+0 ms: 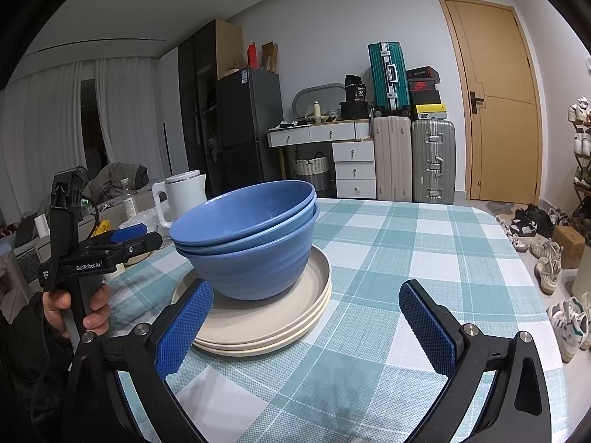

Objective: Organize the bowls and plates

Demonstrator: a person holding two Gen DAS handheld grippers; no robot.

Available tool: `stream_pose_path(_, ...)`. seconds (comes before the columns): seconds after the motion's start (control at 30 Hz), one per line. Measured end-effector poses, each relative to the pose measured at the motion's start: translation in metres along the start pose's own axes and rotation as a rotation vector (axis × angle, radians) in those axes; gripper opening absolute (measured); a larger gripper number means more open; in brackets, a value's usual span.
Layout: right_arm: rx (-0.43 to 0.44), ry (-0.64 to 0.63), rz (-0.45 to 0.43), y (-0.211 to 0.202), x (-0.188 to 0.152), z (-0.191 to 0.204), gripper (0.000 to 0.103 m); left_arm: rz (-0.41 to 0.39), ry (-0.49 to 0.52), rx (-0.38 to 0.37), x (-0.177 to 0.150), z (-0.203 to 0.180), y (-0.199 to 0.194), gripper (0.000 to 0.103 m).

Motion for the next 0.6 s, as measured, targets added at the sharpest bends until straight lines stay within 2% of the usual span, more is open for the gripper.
stream_pose_path(0.6, 0.002, -0.005, 0.002, 0.0000, -0.0010, 0.0014, 0.103, -0.001, 0.002, -0.002, 0.0001, -0.0006, -0.0008, 0.102)
Point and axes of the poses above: each gripper's, at about its wrist camera, not at the fingertips, and y roughly the way its jaws point, z to its left, x to its top, the point moved 9 cm from there along y, roughly the way its jaws point, and after that the axes turned 12 degrees about -z, right-handed, at the moved point
